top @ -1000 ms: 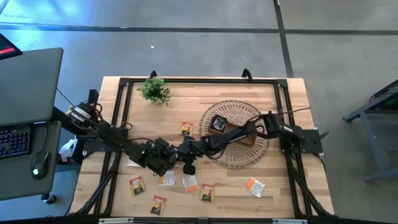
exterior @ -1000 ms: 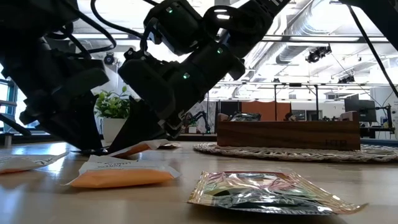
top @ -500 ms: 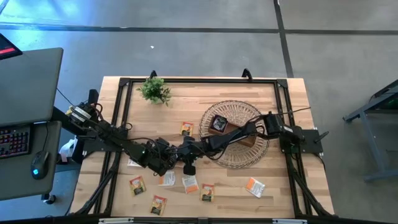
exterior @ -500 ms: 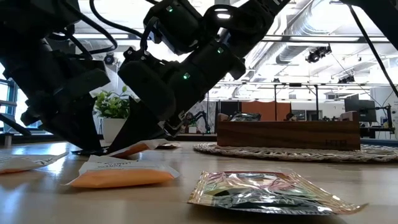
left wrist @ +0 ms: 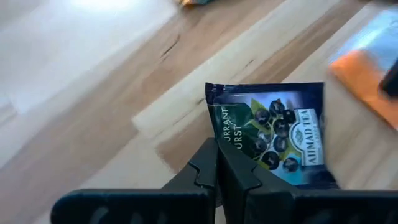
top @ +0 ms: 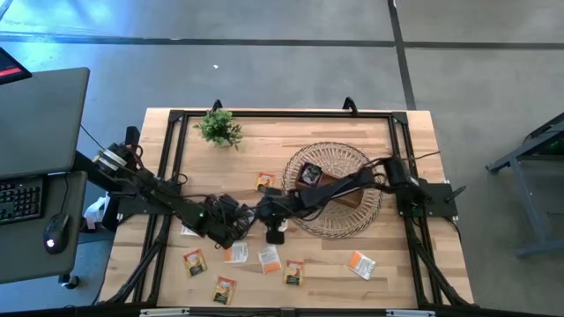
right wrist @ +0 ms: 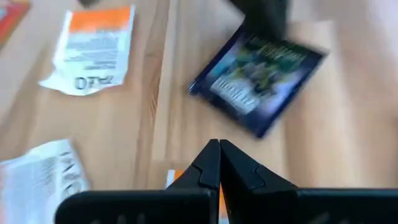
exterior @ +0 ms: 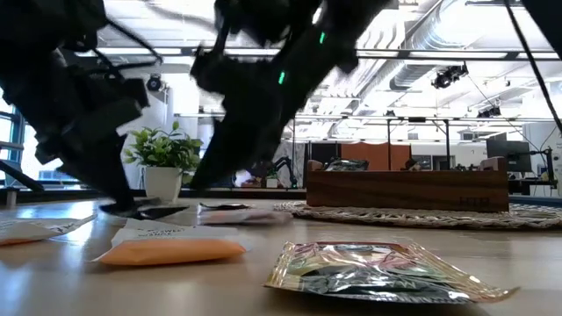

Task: Pick & Place Tea
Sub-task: Put the violet tea bag into the left section of the wooden organizer

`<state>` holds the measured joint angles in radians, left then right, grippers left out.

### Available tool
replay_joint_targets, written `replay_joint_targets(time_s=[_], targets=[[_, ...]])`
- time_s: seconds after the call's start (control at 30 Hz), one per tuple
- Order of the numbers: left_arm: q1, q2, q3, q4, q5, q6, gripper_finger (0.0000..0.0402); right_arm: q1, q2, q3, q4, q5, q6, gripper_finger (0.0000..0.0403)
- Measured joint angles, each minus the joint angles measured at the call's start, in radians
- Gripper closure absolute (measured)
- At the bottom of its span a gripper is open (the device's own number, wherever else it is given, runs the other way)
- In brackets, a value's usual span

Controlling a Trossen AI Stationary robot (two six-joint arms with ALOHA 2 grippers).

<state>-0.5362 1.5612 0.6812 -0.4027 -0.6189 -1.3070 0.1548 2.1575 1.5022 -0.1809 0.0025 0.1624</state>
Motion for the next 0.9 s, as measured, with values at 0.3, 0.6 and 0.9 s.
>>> replay_joint_targets(time_s=[0.3, 0.6, 0.9], targets=[[0.006, -0.042, 0.015, 0.000, -0.050, 0.137, 0.0401, 0.052, -0.185, 0.002, -0.377, 0.253, 0.095, 0.0402], [0.051, -0.042, 0.138, 0.002, -0.109, 0.377, 0.0401, 0.136, -0.416, -0.183, -0.578, 0.529, 0.348, 0.0402], [0.250, -0.042, 0.331, 0.020, -0.035, 0.869, 0.0401, 0.147, -0.854, -0.749, -0.213, 0.391, 0.532, 0.0402]])
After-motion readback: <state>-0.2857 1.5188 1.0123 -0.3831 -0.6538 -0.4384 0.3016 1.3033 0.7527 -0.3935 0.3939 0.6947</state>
